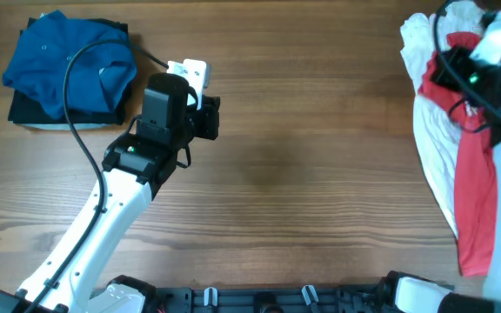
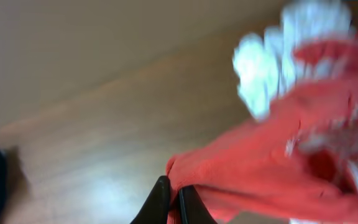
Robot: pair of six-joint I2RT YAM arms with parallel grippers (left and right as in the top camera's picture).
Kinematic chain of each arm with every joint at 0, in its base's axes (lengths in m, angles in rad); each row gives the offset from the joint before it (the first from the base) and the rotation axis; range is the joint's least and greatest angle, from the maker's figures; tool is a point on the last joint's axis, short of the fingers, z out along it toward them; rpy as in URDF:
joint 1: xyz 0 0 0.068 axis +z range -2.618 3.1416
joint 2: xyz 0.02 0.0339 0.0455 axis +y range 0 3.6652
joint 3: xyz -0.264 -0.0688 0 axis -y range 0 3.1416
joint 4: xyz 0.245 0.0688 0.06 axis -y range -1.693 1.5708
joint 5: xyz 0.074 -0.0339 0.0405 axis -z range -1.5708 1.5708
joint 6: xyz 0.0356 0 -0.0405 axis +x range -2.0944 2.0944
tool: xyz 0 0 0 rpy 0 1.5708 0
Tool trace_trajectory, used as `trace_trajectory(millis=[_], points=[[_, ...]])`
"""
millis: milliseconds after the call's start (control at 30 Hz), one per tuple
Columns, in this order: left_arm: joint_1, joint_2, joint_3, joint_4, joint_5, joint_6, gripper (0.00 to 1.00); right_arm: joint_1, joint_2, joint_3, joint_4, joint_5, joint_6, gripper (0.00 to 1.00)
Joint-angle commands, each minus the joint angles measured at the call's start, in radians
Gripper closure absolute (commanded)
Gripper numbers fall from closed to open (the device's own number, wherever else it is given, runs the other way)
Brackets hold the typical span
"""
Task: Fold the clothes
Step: 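Pull the red t-shirt off the white shirt toward the table center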
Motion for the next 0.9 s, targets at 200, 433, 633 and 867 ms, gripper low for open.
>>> trace_trajectory(millis=[200,433,633,867], points=[[0.000,-0.019,0.023,0.019,-0.014,-0.003,0.68,0.004,-0.038,0.348,-0.064,-0.308,-0.074,0.96],[0.055,-0.145,0.023,0.020,-0.014,-0.006,0.65,0.223,-0.037,0.349,-0.066,-0.394,-0.099,0.96],[0.124,-0.277,0.023,-0.041,-0.014,-0.006,0.63,0.548,-0.016,0.349,-0.016,-0.263,-0.098,0.96],[0.196,-0.314,0.023,-0.148,-0.014,-0.006,0.61,0.723,-0.013,0.385,0.006,-0.227,-0.092,0.96]])
